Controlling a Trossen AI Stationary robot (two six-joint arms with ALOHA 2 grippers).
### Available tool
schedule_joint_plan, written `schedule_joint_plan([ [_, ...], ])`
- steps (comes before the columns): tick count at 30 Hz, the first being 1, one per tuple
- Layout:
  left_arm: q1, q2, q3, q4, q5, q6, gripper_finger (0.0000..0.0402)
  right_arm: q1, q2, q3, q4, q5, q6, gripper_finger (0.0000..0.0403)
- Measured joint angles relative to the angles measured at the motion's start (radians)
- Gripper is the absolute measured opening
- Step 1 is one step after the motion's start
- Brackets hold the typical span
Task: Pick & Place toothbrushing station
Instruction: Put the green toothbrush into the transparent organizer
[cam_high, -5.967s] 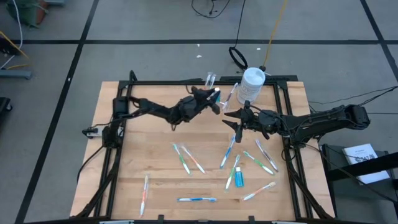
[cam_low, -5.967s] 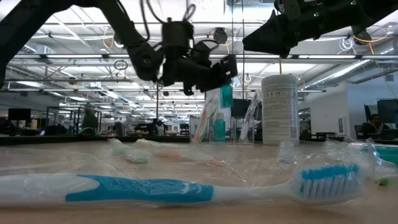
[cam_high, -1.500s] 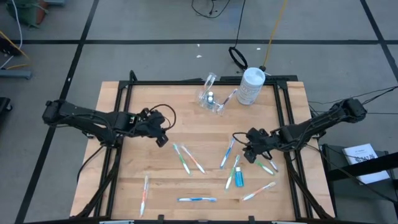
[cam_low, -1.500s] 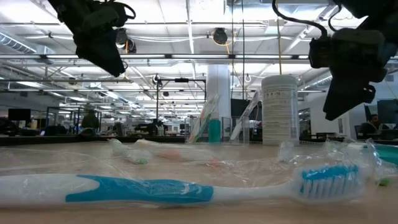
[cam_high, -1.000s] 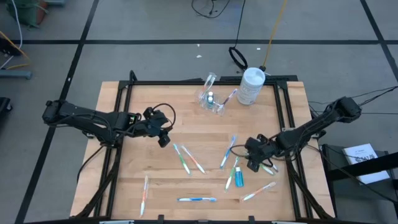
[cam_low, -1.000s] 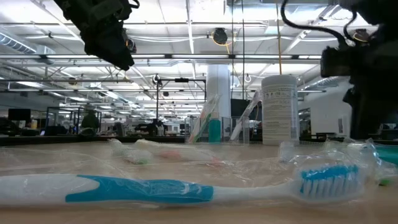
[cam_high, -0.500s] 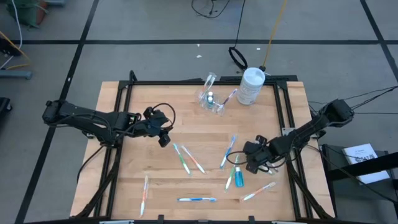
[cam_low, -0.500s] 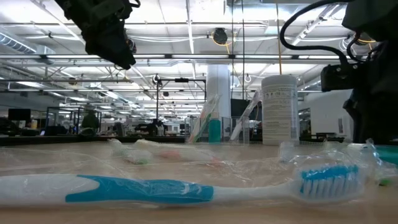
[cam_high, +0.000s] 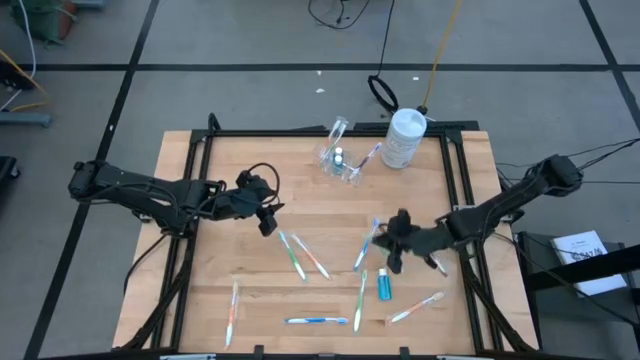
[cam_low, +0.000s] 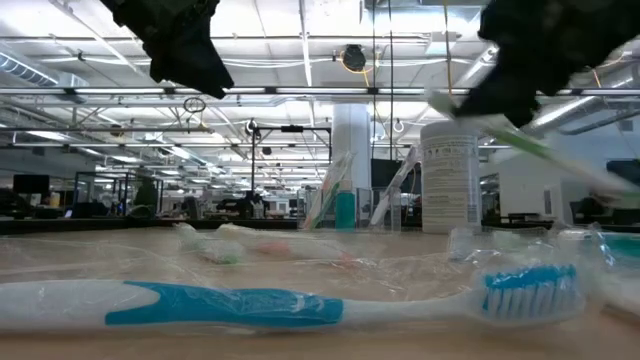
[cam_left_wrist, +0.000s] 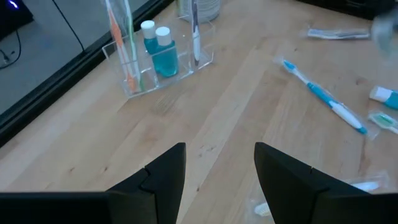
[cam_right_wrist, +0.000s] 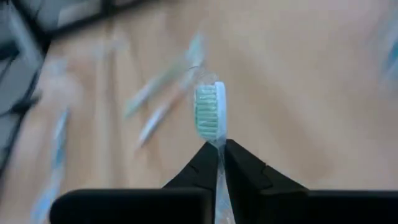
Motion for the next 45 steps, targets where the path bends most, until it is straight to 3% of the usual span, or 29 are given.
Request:
schedule_joint_plan([
  [3, 0.0, 0.0, 0.0, 0.003, 0.0, 0.0, 0.0198, -0.04, -0.019, 0.0, 0.25, 0.156, -0.255, 0.0005],
  [5, 0.0, 0.0, 0.0, 0.004, 0.0, 0.0, 0.0198, -0.077, -0.013, 0.0, 0.464, 0.186, -0.475, 0.0008],
  [10, 0.0, 0.0, 0.0, 0.005, 0.0, 0.002, 0.0198, -0.22, 0.076, 0.0, 0.99, 0.085, -0.925, 0.001],
  [14, 0.0, 0.0, 0.0, 0.006, 0.0, 0.014, 0.0198, -0.363, 0.181, 0.001, 1.204, -0.05, -0.989, 0.001],
  [20, 0.0, 0.0, 0.0, 0.007, 0.001, 0.032, 0.0198, -0.568, 0.313, 0.001, 1.237, -0.05, -0.984, 0.001],
  [27, 0.0, 0.0, 0.0, 0.008, 0.001, 0.066, 0.0198, -0.719, 0.442, 0.001, 1.236, -0.054, -0.815, 0.0011],
  [36, 0.0, 0.0, 0.0, 0.008, 0.001, 0.079, 0.0198, -0.752, 0.561, 0.001, 1.211, -0.054, -0.699, 0.0011],
  [45, 0.0, 0.0, 0.0, 0.008, 0.001, 0.075, 0.0198, -0.727, 0.529, 0.0, 1.043, -0.052, -0.708, 0.0017],
])
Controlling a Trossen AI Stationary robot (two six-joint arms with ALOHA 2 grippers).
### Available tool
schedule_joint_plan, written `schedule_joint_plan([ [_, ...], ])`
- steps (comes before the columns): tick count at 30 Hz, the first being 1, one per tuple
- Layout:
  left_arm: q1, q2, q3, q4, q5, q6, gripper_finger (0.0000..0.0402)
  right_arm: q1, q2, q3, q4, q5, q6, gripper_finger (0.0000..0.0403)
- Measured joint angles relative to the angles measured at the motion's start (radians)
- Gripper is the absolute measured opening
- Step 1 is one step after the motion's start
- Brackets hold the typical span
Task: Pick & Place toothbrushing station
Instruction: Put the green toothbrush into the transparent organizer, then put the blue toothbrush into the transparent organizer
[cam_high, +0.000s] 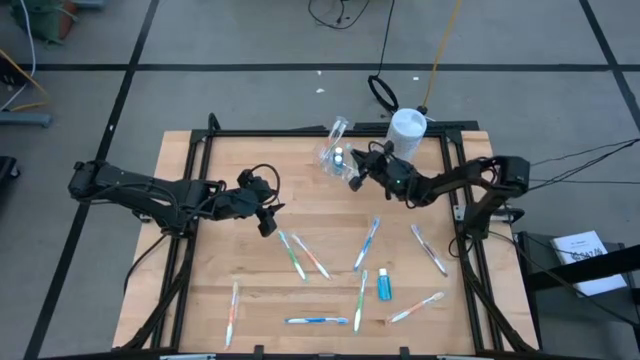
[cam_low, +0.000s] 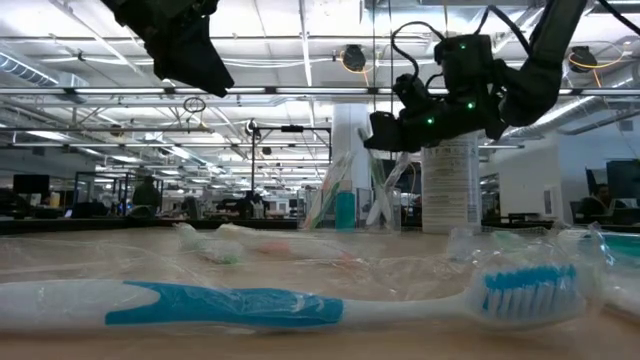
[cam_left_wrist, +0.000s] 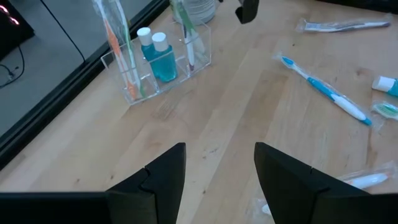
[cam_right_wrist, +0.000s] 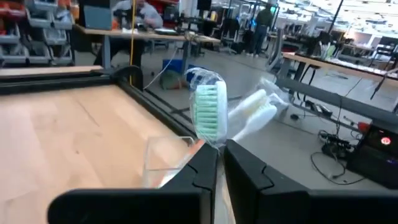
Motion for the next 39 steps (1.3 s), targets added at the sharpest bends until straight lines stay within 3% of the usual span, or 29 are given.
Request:
schedule_joint_plan([
  [6, 0.0, 0.0, 0.0, -0.001, 0.001, -0.057, 0.0198, 0.014, -0.093, -0.014, -0.134, 0.005, -0.007, 0.004],
  [12, 0.0, 0.0, 0.0, -0.004, 0.01, -0.083, 0.0198, 0.029, -0.215, -0.015, -0.381, 0.043, 0.055, 0.007],
  [16, 0.0, 0.0, 0.0, -0.006, 0.074, -0.104, 0.0198, 0.053, -0.301, -0.015, -0.588, 0.136, 0.11, 0.0087],
  [21, -0.001, 0.0, 0.0, -0.006, 0.156, -0.133, 0.0198, 0.091, -0.41, -0.016, -0.802, 0.132, 0.127, 0.0095],
  [32, -0.051, 0.0, 0.0, 0.004, 0.193, -0.241, 0.0198, 0.19, -0.626, -0.016, -0.844, 0.128, 0.171, 0.0089],
  [35, -0.087, 0.004, 0.0, 0.054, 0.193, -0.241, 0.0198, 0.223, -0.671, -0.016, -0.847, 0.041, 0.187, 0.0089],
  [39, -0.138, 0.031, 0.0, 0.17, 0.193, -0.224, 0.0198, 0.256, -0.707, -0.016, -0.852, -0.169, 0.187, 0.0089],
])
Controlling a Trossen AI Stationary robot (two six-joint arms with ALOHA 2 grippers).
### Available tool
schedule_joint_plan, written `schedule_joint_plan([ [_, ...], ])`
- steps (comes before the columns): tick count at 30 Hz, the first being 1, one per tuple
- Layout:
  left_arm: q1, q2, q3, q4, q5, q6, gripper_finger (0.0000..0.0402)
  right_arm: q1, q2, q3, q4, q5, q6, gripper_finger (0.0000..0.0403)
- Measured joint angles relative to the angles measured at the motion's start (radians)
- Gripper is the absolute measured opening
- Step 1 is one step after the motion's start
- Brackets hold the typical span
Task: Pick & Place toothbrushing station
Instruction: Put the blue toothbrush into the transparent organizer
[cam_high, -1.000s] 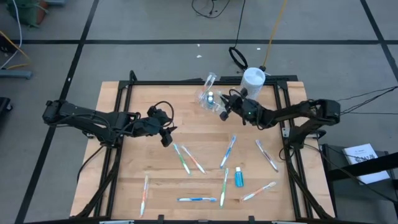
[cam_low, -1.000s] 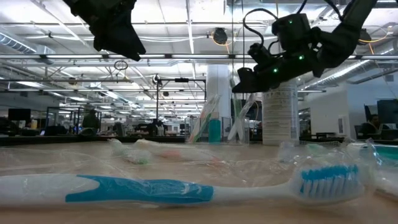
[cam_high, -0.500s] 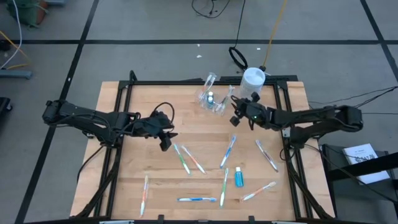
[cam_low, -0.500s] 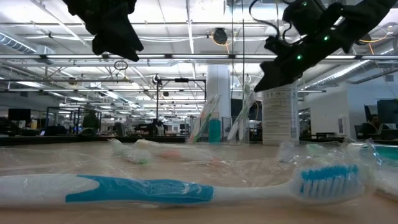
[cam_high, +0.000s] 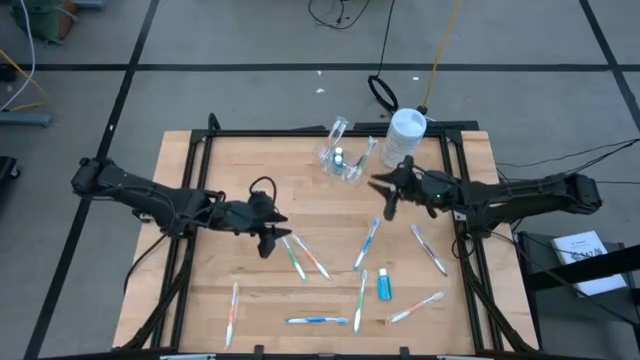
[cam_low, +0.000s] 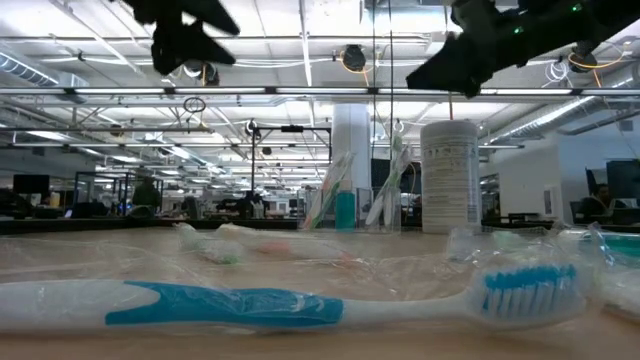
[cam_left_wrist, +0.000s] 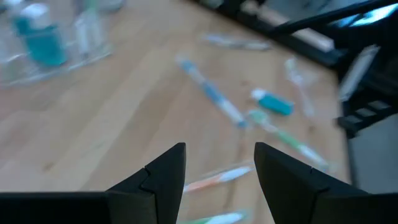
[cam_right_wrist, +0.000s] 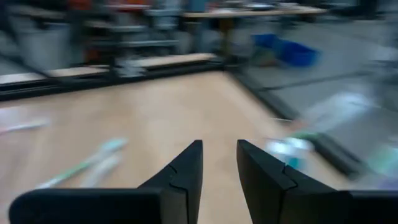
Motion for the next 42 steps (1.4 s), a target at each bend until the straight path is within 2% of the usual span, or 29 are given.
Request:
schedule_joint_plan([
  [2, -0.022, 0.024, 0.001, 0.079, 0.0, 0.012, 0.0198, 0.015, -0.008, 0.0, -0.006, -0.092, 0.0, 0.0089],
  [6, -0.062, 0.095, 0.0, 0.184, 0.002, 0.017, 0.0198, 0.046, -0.008, 0.0, -0.009, -0.194, 0.0, 0.0089],
  [10, -0.091, 0.199, 0.001, 0.318, 0.04, 0.075, 0.0198, 0.063, -0.008, 0.0, -0.009, -0.198, -0.006, 0.0089],
  [14, -0.105, 0.331, 0.046, 0.393, 0.14, 0.049, 0.0198, 0.062, -0.008, 0.0, -0.008, -0.197, -0.007, 0.0089],
  [17, -0.111, 0.439, 0.154, 0.312, 0.194, 0.043, 0.0198, 0.062, -0.008, 0.0, -0.018, -0.197, -0.008, 0.0089],
  [24, -0.144, 0.712, 0.499, -0.053, 0.237, 0.153, 0.0198, 0.062, -0.008, 0.0, -0.051, -0.197, -0.001, 0.0089],
  [29, -0.169, 0.879, 0.647, -0.069, 0.311, 0.148, 0.0198, 0.062, -0.008, 0.0, -0.054, -0.197, 0.003, 0.0089],
  [35, -0.202, 0.993, 0.725, -0.075, 0.363, 0.084, 0.0198, 0.062, -0.008, 0.0, -0.064, -0.197, 0.044, 0.0089],
  [42, -0.252, 1.058, 0.729, -0.04, 0.333, 0.046, 0.0198, 0.062, -0.008, 0.0, -0.077, -0.197, 0.051, 0.0089],
])
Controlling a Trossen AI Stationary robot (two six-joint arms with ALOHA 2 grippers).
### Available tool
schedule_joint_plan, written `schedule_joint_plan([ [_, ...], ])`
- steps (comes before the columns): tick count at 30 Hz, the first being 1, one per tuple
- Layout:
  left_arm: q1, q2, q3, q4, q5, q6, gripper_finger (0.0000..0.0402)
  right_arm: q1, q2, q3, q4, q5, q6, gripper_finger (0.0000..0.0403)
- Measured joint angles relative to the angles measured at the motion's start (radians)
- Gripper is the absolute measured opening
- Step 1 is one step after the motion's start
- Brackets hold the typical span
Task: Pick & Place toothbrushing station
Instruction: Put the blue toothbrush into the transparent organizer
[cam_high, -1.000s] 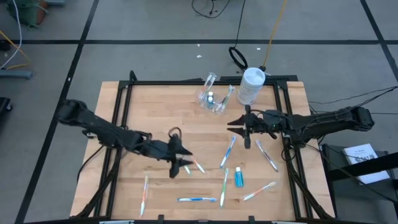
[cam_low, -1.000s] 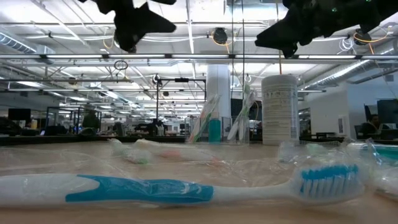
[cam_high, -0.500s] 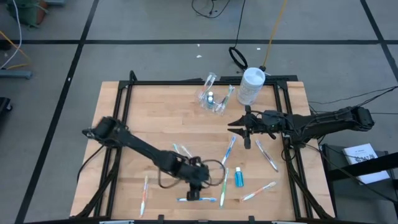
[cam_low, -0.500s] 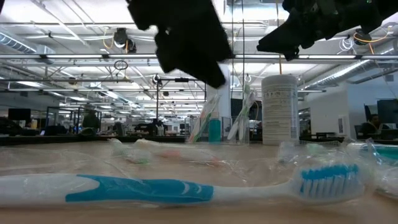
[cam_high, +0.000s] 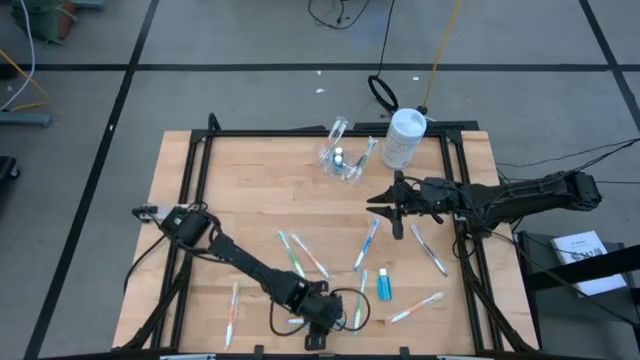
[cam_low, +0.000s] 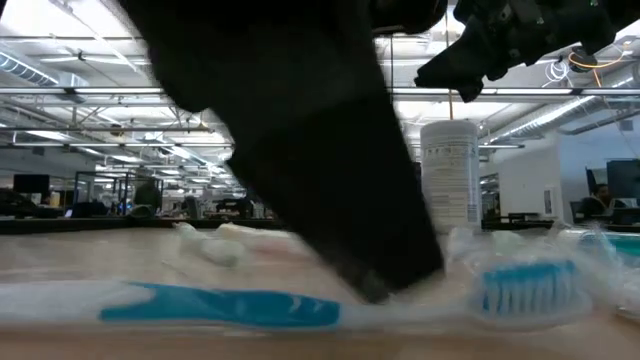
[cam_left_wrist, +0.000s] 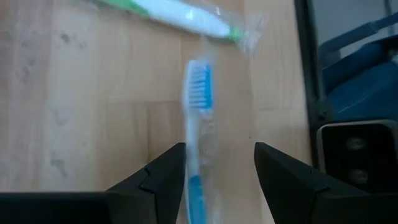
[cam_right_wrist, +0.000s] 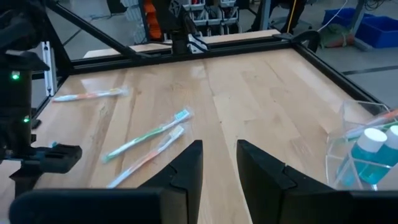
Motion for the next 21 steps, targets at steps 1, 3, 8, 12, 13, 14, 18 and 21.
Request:
schedule_joint_plan([
  [1, -0.006, 0.007, 0.0, 0.003, -0.015, 0.001, 0.0197, 0.0, 0.0, 0.0, -0.005, 0.0, 0.0, 0.0089],
  [3, -0.016, 0.016, 0.0, 0.007, -0.055, 0.002, 0.0194, 0.0, 0.0, 0.0, -0.019, 0.0, 0.022, 0.0089],
  [8, -0.021, 0.02, 0.001, -0.023, -0.105, 0.024, 0.0142, 0.0, 0.0, 0.0, -0.038, 0.0, 0.114, 0.0089],
  [12, -0.006, 0.006, 0.0, -0.04, -0.076, 0.013, 0.0075, 0.0, 0.0, -0.001, -0.045, 0.0, 0.13, 0.0089],
  [13, -0.001, -0.004, -0.002, -0.055, -0.054, 0.029, 0.0058, 0.0, 0.0, -0.001, -0.045, 0.0, 0.13, 0.0089],
  [14, 0.005, -0.016, -0.003, -0.066, -0.029, 0.052, 0.004, 0.0, 0.0, -0.001, -0.045, 0.0, 0.129, 0.0089],
  [18, 0.039, -0.095, -0.003, -0.128, 0.047, 0.163, 0.0008, 0.0, 0.0, -0.001, -0.045, 0.0, 0.127, 0.0089],
  [21, 0.076, -0.164, -0.003, -0.177, 0.006, 0.222, 0.0015, 0.0, 0.0, -0.001, -0.042, 0.0, 0.123, 0.0089],
])
